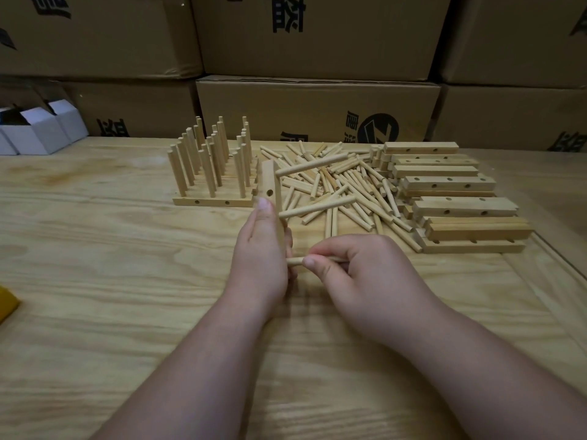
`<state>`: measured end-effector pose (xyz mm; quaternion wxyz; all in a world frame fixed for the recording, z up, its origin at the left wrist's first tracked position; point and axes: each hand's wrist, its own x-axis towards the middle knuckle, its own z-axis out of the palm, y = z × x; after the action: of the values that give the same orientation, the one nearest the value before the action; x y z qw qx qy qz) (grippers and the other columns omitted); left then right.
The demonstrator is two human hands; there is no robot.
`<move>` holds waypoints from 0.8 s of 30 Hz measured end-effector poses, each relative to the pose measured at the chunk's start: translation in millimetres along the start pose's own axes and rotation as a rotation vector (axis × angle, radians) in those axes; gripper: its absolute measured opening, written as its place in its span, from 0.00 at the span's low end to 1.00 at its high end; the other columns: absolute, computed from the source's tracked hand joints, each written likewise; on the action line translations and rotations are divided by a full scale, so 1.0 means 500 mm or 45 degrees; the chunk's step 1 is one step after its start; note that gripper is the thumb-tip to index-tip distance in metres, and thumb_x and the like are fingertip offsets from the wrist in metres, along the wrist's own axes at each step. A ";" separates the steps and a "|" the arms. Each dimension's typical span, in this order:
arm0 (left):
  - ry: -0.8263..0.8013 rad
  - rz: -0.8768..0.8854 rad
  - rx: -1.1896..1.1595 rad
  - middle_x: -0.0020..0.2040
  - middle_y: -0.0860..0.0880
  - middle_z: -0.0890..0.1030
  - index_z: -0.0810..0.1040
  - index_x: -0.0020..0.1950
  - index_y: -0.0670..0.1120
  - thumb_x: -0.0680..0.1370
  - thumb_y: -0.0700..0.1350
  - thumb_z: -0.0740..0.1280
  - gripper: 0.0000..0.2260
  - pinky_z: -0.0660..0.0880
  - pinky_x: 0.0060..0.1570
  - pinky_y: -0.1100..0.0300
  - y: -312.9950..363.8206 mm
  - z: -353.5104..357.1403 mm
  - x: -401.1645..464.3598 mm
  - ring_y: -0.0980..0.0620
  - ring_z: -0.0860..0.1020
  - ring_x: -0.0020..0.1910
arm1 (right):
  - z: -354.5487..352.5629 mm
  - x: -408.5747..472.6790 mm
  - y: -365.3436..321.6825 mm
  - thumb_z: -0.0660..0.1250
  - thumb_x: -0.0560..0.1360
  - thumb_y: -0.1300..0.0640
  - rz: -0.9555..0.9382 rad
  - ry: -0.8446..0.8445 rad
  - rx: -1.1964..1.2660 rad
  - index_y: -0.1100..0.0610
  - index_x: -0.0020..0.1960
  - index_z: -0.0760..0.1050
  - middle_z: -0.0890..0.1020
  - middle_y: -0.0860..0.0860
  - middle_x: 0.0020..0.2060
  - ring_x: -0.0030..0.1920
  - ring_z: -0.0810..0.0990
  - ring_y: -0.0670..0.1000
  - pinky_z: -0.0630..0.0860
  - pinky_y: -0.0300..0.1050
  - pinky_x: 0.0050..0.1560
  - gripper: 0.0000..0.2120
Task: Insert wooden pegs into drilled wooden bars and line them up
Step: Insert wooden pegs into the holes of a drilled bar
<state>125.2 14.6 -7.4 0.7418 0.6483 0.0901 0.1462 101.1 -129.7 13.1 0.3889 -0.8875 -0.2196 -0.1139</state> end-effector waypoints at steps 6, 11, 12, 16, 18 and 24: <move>0.000 0.075 0.048 0.28 0.53 0.72 0.73 0.34 0.54 0.80 0.65 0.53 0.22 0.68 0.22 0.60 -0.001 0.002 -0.002 0.55 0.69 0.25 | 0.001 0.001 -0.002 0.70 0.76 0.51 -0.010 0.012 0.006 0.45 0.43 0.84 0.84 0.44 0.33 0.36 0.81 0.42 0.75 0.40 0.38 0.05; 0.034 0.133 0.062 0.29 0.51 0.72 0.72 0.36 0.52 0.78 0.67 0.51 0.23 0.68 0.26 0.56 -0.007 0.001 -0.003 0.53 0.69 0.27 | 0.002 0.000 -0.003 0.71 0.76 0.51 0.002 0.029 -0.002 0.45 0.43 0.85 0.84 0.41 0.34 0.39 0.81 0.40 0.75 0.36 0.40 0.05; 0.041 0.134 0.056 0.29 0.52 0.73 0.73 0.36 0.53 0.78 0.67 0.51 0.23 0.69 0.25 0.58 -0.007 0.000 -0.003 0.54 0.70 0.26 | 0.001 0.002 0.000 0.71 0.76 0.51 0.022 0.005 0.015 0.43 0.42 0.84 0.84 0.39 0.35 0.39 0.81 0.39 0.75 0.35 0.40 0.06; 0.010 0.118 -0.117 0.27 0.52 0.75 0.77 0.39 0.53 0.82 0.60 0.53 0.20 0.71 0.23 0.61 -0.007 0.001 0.002 0.55 0.74 0.24 | -0.010 0.014 0.009 0.72 0.75 0.49 0.092 -0.042 0.127 0.40 0.48 0.79 0.80 0.33 0.35 0.37 0.78 0.35 0.71 0.28 0.34 0.04; -0.069 0.116 -0.152 0.27 0.49 0.75 0.75 0.45 0.50 0.86 0.56 0.52 0.18 0.73 0.24 0.59 -0.006 -0.001 0.005 0.51 0.75 0.24 | -0.016 0.017 0.016 0.73 0.74 0.46 0.121 0.047 0.238 0.36 0.58 0.72 0.79 0.40 0.35 0.34 0.77 0.38 0.73 0.33 0.32 0.16; -0.119 0.021 -0.309 0.38 0.45 0.84 0.74 0.58 0.49 0.87 0.55 0.53 0.14 0.81 0.38 0.51 0.000 -0.003 0.018 0.46 0.81 0.34 | -0.017 0.015 0.018 0.66 0.75 0.39 0.328 0.381 0.690 0.43 0.55 0.76 0.79 0.44 0.34 0.31 0.75 0.46 0.76 0.49 0.35 0.12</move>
<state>133.3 19.2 -6.9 0.8169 0.5606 0.0319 0.1317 111.9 -139.3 15.9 0.6498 -0.7457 -0.0683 -0.1303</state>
